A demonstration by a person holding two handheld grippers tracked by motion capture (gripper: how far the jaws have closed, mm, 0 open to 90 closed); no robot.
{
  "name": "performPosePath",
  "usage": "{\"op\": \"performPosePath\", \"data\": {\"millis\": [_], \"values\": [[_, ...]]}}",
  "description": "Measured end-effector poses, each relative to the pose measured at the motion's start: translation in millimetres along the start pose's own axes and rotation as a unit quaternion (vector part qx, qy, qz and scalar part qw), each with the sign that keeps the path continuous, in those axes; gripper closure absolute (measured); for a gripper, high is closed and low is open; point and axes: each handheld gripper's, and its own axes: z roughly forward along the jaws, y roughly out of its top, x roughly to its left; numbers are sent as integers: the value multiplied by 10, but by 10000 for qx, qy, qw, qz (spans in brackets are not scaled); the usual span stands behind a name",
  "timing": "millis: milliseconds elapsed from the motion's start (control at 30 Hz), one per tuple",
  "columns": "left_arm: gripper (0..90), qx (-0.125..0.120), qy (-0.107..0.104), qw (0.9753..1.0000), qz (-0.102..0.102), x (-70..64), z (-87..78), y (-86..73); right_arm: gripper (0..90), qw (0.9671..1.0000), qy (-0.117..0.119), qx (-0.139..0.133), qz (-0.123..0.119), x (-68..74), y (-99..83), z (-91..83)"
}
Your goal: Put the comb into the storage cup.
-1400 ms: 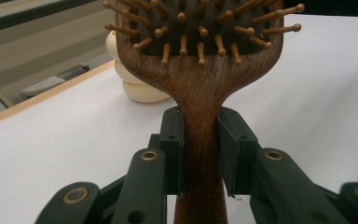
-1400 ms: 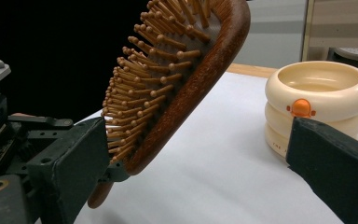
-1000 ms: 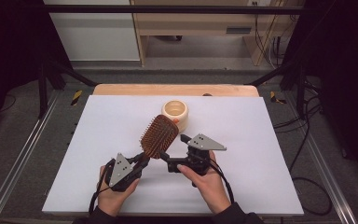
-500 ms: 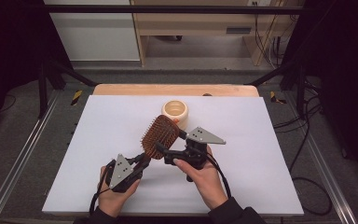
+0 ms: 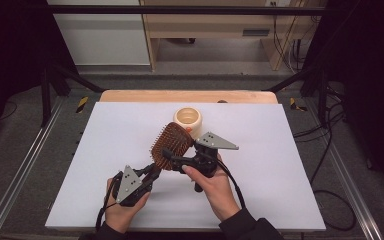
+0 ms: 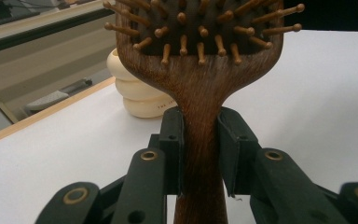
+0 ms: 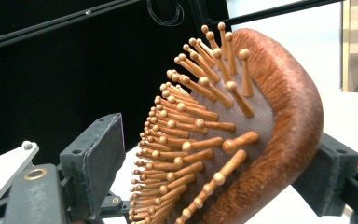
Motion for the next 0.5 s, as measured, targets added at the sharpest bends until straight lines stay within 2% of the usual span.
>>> {"op": "performPosePath", "data": {"millis": [500], "values": [[727,3,-4,10000,2,-4,4,-2,246,9998,101,-62,180,-12,29,-2]]}}
